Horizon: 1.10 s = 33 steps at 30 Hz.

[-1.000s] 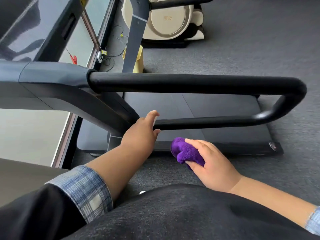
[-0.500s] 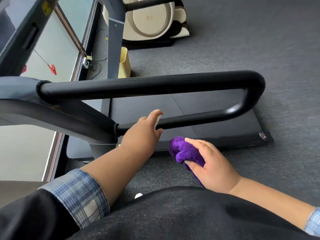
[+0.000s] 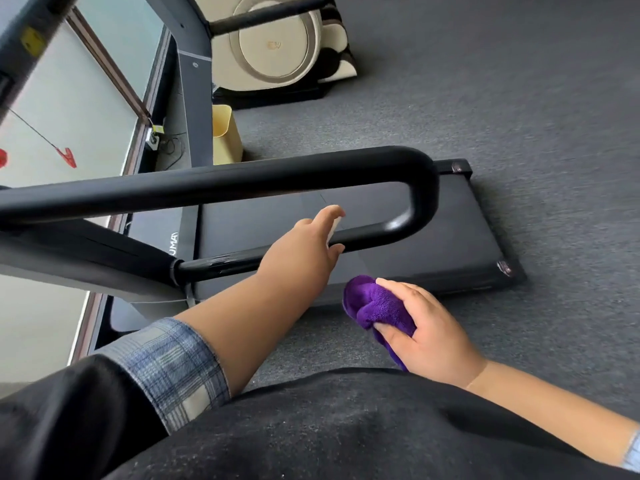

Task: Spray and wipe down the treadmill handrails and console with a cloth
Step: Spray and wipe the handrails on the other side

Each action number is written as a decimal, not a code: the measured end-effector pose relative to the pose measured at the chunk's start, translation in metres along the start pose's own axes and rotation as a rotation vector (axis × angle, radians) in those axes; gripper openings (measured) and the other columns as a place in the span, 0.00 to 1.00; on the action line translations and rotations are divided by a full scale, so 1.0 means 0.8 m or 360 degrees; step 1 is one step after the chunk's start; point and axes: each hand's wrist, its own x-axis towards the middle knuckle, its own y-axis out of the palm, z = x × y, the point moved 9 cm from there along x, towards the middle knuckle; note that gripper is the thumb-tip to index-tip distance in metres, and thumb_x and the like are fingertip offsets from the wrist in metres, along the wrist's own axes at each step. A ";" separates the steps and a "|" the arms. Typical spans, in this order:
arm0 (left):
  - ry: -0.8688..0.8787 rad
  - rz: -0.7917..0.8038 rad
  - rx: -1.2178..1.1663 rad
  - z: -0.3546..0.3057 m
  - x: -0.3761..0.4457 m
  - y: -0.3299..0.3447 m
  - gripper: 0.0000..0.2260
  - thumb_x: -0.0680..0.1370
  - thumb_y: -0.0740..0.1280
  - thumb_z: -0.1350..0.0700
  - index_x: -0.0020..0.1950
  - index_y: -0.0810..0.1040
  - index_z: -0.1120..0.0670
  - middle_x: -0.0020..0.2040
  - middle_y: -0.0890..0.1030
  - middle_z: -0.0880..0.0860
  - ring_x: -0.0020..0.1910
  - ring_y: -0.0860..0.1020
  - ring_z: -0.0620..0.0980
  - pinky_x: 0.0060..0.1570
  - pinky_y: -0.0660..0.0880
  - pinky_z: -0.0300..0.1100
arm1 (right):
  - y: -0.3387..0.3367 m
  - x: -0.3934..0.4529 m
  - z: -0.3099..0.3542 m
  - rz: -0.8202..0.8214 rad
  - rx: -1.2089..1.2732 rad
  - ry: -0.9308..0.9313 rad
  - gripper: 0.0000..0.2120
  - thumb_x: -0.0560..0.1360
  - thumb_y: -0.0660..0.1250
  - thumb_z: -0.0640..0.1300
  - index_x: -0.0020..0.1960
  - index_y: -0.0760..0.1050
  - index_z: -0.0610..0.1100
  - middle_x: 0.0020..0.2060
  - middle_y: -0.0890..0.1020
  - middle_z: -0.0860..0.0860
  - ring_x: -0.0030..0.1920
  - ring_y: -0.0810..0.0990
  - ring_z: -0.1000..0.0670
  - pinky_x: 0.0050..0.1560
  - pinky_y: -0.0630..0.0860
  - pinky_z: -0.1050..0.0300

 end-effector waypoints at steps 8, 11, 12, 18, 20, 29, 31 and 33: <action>-0.0130 -0.0038 -0.0122 -0.030 0.006 0.011 0.21 0.81 0.64 0.44 0.71 0.59 0.37 0.61 0.77 0.55 0.42 0.77 0.55 0.41 0.73 0.46 | -0.021 0.005 -0.009 0.0088 -0.0017 -0.0124 0.30 0.73 0.71 0.50 0.73 0.71 0.46 0.63 0.72 0.57 0.64 0.65 0.64 0.66 0.54 0.79; -0.0263 -0.0089 -0.0202 -0.011 -0.014 0.006 0.27 0.81 0.65 0.44 0.74 0.53 0.34 0.63 0.78 0.53 0.45 0.79 0.53 0.42 0.74 0.45 | -0.023 0.014 -0.005 0.0139 0.0028 -0.0181 0.30 0.74 0.73 0.47 0.74 0.70 0.45 0.64 0.71 0.56 0.64 0.64 0.64 0.67 0.53 0.79; -0.0313 -0.0112 -0.0233 -0.003 -0.022 0.004 0.30 0.80 0.65 0.44 0.75 0.51 0.34 0.62 0.79 0.51 0.43 0.79 0.49 0.39 0.72 0.43 | -0.024 0.019 -0.001 0.0137 0.0025 -0.0222 0.30 0.74 0.75 0.45 0.74 0.70 0.45 0.64 0.71 0.56 0.65 0.64 0.63 0.67 0.53 0.79; -0.0562 -0.0369 -0.0595 0.033 -0.076 -0.007 0.35 0.79 0.69 0.46 0.78 0.51 0.41 0.63 0.79 0.42 0.47 0.77 0.44 0.42 0.70 0.39 | -0.057 0.063 0.073 -0.0319 -0.0110 -0.0765 0.29 0.73 0.71 0.43 0.73 0.69 0.44 0.66 0.75 0.46 0.67 0.72 0.45 0.74 0.64 0.54; -0.0590 -0.0400 -0.0627 0.040 -0.089 -0.009 0.34 0.79 0.69 0.45 0.78 0.50 0.39 0.59 0.77 0.39 0.50 0.76 0.42 0.48 0.69 0.42 | -0.059 0.082 0.098 -0.0423 -0.0369 -0.0962 0.30 0.72 0.69 0.41 0.73 0.69 0.46 0.67 0.73 0.46 0.67 0.72 0.42 0.73 0.66 0.45; -0.0671 -0.0435 -0.0642 0.060 -0.123 -0.017 0.32 0.78 0.68 0.44 0.73 0.50 0.30 0.46 0.76 0.27 0.41 0.77 0.36 0.38 0.73 0.42 | 0.024 0.158 0.024 0.0630 -0.1490 -0.0491 0.29 0.78 0.51 0.69 0.77 0.55 0.62 0.77 0.61 0.44 0.76 0.53 0.33 0.73 0.50 0.30; -0.0662 -0.0446 -0.0652 0.063 -0.130 -0.017 0.32 0.78 0.68 0.45 0.73 0.51 0.30 0.49 0.73 0.24 0.44 0.76 0.34 0.37 0.71 0.38 | 0.031 0.161 0.023 0.0624 -0.1497 -0.0466 0.34 0.76 0.47 0.74 0.78 0.52 0.62 0.78 0.61 0.44 0.76 0.54 0.33 0.72 0.53 0.30; -0.0682 -0.0464 -0.0671 0.068 -0.138 -0.016 0.32 0.78 0.68 0.45 0.72 0.52 0.29 0.48 0.74 0.26 0.44 0.77 0.38 0.38 0.70 0.37 | 0.042 0.158 0.023 0.0590 -0.1583 -0.0464 0.39 0.74 0.47 0.76 0.80 0.48 0.58 0.79 0.58 0.42 0.77 0.55 0.34 0.71 0.55 0.31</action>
